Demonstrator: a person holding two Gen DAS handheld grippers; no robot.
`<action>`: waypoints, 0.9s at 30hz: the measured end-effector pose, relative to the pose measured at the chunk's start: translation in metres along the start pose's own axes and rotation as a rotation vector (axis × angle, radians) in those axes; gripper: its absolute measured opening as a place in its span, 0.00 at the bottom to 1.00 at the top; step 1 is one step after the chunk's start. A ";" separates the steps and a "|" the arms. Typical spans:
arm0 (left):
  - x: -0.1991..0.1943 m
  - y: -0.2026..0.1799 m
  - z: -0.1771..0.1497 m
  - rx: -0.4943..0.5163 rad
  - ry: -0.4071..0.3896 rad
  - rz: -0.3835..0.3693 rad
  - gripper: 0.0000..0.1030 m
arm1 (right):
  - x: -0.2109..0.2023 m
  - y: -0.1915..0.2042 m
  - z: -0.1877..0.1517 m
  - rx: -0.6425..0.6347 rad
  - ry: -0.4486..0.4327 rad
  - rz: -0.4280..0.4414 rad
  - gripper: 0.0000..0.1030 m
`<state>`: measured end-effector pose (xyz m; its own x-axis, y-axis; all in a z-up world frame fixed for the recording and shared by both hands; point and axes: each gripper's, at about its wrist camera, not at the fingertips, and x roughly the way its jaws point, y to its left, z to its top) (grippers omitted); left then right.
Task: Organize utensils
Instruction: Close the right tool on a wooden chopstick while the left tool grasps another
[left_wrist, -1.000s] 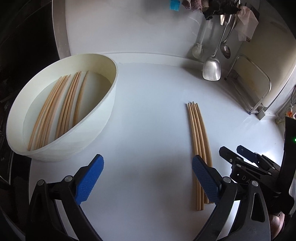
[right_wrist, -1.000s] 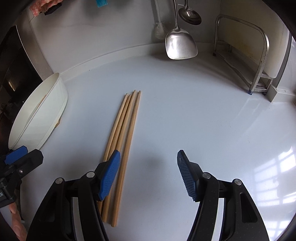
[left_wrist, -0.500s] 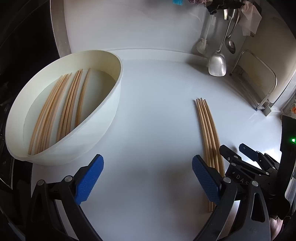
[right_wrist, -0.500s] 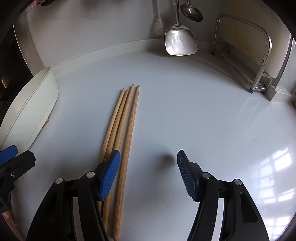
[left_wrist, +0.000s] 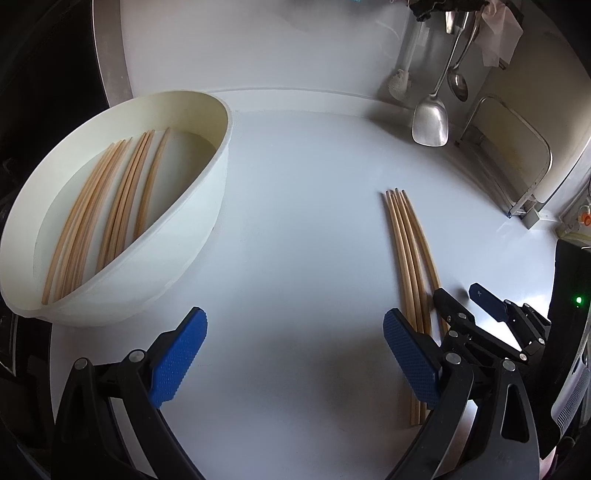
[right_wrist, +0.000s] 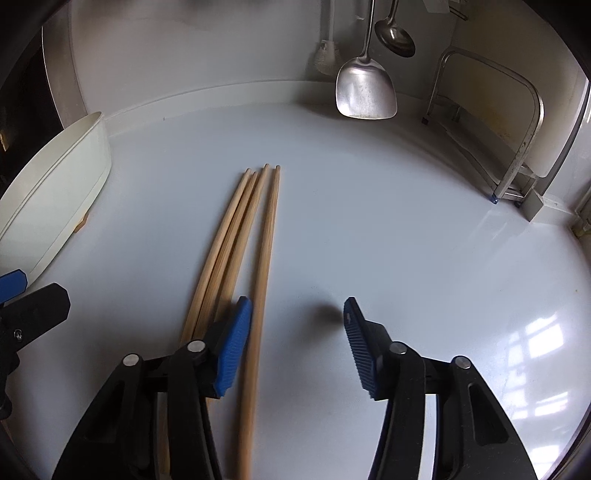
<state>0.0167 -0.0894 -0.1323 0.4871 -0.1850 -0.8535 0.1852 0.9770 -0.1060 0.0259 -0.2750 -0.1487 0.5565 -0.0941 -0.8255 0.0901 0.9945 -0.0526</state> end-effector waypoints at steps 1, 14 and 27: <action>0.001 -0.002 0.000 0.000 0.001 -0.003 0.92 | -0.001 0.001 -0.001 0.001 0.001 0.007 0.43; 0.019 -0.031 -0.003 0.038 0.037 -0.031 0.92 | -0.005 -0.028 -0.004 0.037 -0.002 0.025 0.13; 0.048 -0.052 -0.005 0.093 0.089 -0.020 0.92 | -0.010 -0.060 -0.009 0.101 -0.002 0.068 0.16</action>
<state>0.0266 -0.1489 -0.1705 0.4054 -0.1900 -0.8942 0.2744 0.9583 -0.0793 0.0074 -0.3336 -0.1418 0.5657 -0.0263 -0.8242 0.1346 0.9890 0.0609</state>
